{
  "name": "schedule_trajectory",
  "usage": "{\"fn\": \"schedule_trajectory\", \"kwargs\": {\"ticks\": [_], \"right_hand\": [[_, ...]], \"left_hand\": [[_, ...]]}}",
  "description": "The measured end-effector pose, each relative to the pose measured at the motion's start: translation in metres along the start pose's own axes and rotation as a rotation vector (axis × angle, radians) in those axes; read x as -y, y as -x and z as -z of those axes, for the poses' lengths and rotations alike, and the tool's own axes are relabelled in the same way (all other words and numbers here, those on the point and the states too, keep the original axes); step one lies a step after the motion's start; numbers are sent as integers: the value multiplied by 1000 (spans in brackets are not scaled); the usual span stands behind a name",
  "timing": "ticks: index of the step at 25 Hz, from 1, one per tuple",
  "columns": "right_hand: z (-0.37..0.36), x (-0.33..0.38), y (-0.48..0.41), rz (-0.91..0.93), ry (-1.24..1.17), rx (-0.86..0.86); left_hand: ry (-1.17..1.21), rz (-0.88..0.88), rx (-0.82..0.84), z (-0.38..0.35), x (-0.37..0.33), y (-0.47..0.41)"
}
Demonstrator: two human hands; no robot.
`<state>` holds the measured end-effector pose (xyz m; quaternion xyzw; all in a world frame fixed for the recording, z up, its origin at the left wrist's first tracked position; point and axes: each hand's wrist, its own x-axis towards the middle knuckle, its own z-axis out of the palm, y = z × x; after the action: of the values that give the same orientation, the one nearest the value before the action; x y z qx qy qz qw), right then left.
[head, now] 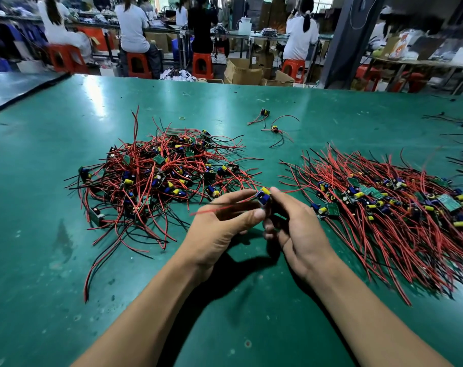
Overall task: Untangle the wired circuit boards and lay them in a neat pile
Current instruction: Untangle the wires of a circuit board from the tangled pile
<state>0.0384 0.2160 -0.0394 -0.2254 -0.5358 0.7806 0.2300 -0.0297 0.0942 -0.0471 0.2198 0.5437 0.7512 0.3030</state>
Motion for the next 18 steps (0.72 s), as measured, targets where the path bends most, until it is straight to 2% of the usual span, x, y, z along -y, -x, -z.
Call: {"fn": "schedule_trajectory", "kwargs": {"ticks": [3, 6, 9, 14, 18], "right_hand": [[8, 1, -3, -68, -6, 25], [11, 3, 0, -134, 86, 156], [13, 3, 2, -88, 192, 246], [15, 3, 0, 54, 269, 228], [19, 1, -4, -31, 268, 302]], "left_hand": [[35, 69, -11, 2, -1, -2], [5, 132, 28, 6, -5, -4], [22, 145, 105, 6, -6, -4], [55, 139, 117, 7, -4, -3], [66, 153, 104, 7, -5, -2]]}}
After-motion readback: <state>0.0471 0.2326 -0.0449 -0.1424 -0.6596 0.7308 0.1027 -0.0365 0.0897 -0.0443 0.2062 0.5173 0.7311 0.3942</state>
